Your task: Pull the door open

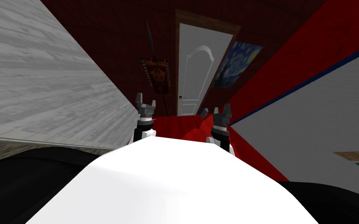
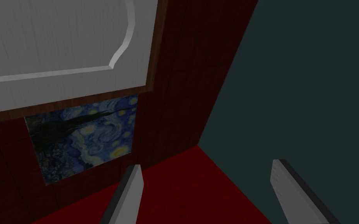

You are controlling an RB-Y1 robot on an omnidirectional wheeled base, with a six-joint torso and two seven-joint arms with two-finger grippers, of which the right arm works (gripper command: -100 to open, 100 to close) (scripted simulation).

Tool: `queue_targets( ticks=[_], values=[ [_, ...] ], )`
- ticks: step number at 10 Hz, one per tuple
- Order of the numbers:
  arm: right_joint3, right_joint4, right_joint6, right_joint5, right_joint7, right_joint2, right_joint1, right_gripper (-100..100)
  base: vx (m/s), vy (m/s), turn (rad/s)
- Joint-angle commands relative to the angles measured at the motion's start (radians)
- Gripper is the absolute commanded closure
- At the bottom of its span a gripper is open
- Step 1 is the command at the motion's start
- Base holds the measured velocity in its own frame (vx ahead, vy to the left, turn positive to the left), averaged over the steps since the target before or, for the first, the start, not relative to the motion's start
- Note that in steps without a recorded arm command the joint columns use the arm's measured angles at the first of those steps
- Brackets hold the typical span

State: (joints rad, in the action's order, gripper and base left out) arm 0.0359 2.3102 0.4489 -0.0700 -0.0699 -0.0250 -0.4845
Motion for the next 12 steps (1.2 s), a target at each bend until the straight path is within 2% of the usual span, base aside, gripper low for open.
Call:
queue_targets(
  ticks=[1,5,6,12],
  values=[
    [-0.001,-0.035,0.004,0.005,0.000,-0.009,0.014,-100,0.027,-0.069,0.059],
    [-0.002,-0.097,0.012,0.013,0.000,-0.023,0.039,-100,0.098,0.048,0.030],
    [-0.003,-0.130,0.016,0.017,0.001,-0.030,0.052,-100,0.105,0.023,0.054],
    [-0.005,-0.247,0.031,0.032,0.001,-0.053,0.098,-100,0.084,0.018,0.039]
  ],
)
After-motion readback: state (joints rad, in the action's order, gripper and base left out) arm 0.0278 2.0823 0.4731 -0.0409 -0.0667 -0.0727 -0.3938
